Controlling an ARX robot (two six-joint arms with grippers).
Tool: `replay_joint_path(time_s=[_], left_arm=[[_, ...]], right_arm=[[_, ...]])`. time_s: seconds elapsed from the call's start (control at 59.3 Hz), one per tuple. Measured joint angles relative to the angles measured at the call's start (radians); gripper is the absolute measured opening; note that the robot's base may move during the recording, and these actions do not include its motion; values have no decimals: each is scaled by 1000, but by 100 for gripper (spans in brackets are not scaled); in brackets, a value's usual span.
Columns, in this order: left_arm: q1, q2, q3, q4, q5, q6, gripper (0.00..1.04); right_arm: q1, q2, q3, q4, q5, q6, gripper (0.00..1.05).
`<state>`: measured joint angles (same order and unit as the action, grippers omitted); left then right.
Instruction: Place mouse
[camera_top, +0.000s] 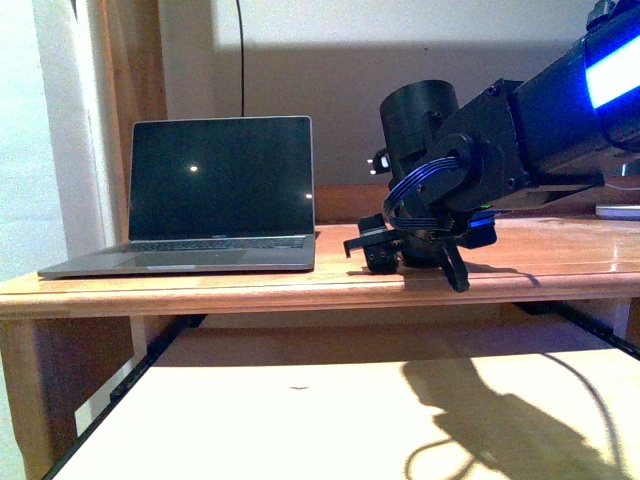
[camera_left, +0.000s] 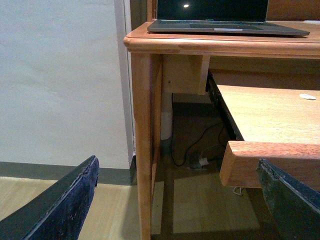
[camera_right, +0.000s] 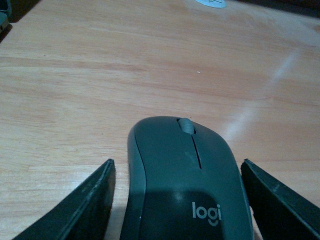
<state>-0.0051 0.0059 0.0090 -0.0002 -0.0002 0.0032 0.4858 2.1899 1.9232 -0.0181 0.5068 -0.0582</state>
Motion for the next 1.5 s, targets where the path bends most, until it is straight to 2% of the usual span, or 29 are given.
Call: replay_joint_path(time_s=[0.118,0.303,0.455,0.64,0.775,0.792,0.961,1.096,1.197,1.382,1.5], left_arm=[[0,0,0,0,0,0,97],[0,0,0,0,0,0,97],[0,0,0,0,0,0,97],[0,0,0,0,0,0,97],[0,0,0,0,0,0,97],[0,0,0,0,0,0,97],[0,0,0,0,0,0,97],[0,0,0,0,0,0,97],[0,0,0,0,0,0,97],[0,0,0,0,0,0,97],[0,0,0,0,0,0,97]], right_arm=[[-10,-18,-41,54,-35,53,99],[-59,-164,-262,229,-163,111,97],[-148,-387,-518,382,-270,140,97],[-304,-656,-892,510,-515,164,97],[-415,-820,-1160,562,-767,173,97],[-423,-832,-1177,564,-777,173,97],[-571,-1004,-1395,603,-1107,183,97],[-686,-1095,-1498,597,-1334,173,97],[-750,-1152,-1569,516,-1503,113,97],[-811,-1197,-1611,382,-1684,6,97],[-819,-1204,-1613,233,-1709,-103,97]])
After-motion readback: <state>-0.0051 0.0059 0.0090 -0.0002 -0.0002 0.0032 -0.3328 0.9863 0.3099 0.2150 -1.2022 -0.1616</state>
